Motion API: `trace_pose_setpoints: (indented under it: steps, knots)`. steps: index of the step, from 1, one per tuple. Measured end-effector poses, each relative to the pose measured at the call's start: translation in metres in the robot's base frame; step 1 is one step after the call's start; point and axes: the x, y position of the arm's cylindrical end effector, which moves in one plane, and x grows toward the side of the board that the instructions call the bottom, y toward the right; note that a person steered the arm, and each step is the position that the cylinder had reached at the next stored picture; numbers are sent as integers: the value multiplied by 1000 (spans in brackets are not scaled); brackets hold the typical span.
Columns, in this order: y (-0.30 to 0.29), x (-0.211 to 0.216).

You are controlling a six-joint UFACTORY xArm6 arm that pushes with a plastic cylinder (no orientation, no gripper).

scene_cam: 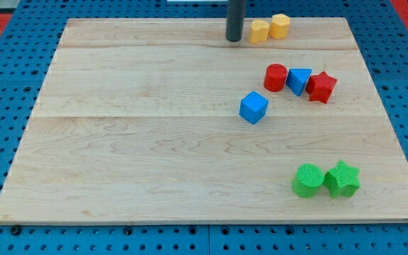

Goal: Move the red blocks to the top center

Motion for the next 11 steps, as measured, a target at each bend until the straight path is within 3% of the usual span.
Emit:
trace_pose_setpoints:
  steps: [1,5,6,7,9,10,11]
  knots:
    - [-32,7]
    - [57,11]
    - [97,33]
    - [99,64]
    - [208,80]
    - [226,129]
    - [191,142]
